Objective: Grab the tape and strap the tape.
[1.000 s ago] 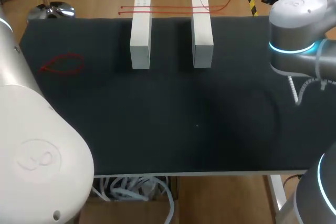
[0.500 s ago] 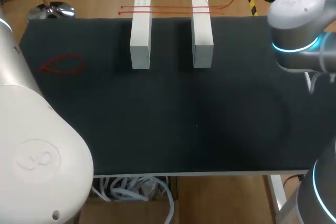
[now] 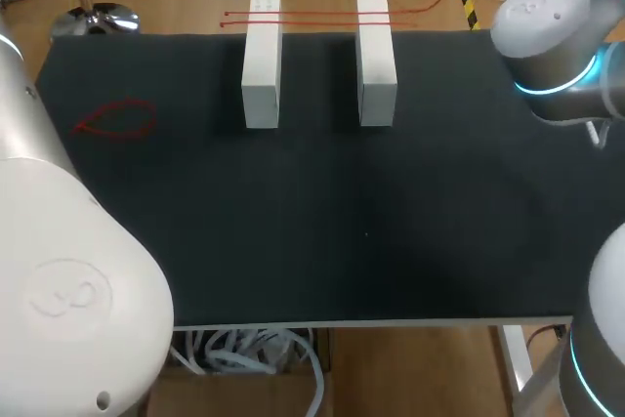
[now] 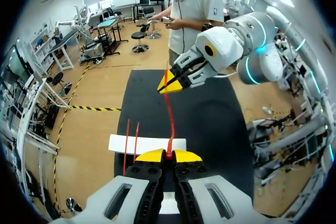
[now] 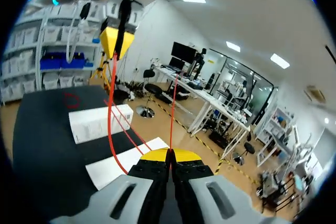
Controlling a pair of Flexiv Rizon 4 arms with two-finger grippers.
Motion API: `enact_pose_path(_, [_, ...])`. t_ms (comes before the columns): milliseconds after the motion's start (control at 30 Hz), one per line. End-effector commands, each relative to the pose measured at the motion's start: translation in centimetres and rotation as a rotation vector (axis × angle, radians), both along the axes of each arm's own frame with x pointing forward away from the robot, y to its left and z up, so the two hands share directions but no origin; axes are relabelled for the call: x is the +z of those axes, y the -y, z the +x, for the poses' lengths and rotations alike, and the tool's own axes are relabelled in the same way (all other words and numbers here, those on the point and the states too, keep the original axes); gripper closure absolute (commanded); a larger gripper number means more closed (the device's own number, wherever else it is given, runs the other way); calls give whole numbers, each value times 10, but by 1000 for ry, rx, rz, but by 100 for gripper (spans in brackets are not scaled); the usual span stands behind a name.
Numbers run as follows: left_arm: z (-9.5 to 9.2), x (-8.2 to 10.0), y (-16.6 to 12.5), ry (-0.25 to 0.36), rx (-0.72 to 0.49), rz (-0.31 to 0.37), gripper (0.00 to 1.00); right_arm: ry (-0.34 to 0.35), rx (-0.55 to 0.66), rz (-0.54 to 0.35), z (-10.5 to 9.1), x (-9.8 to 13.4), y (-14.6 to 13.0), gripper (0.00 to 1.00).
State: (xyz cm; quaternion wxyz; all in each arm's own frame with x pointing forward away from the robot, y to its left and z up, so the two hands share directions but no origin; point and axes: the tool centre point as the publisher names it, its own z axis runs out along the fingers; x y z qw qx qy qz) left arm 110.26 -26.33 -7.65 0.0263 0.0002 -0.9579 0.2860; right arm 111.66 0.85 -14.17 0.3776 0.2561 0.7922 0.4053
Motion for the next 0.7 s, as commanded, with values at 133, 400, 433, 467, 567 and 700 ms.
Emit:
enact_pose_path(133, [0, 1, 0, -3, -1, 5, 100, -96, -45, -264, 0, 10, -3, 100])
enact_pose_path(400, [0, 1, 0, -3, -1, 5, 100, -87, -63, -240, 1, 13, -3, 100])
enact_pose_path(433, [0, 1, 0, -3, -1, 5, 100, -87, -63, -240, 1, 13, -3, 100])
enact_pose_path(467, [0, 1, 0, -3, -1, 5, 100, -87, -63, -240, 1, 13, -3, 100])
enact_pose_path(567, [0, 1, 0, -3, -1, 5, 100, -87, -63, -240, 1, 13, -3, 100])
enact_pose_path(700, [0, 1, 0, -3, -1, 5, 100, -38, -23, -311, 4, 16, -7, 100])
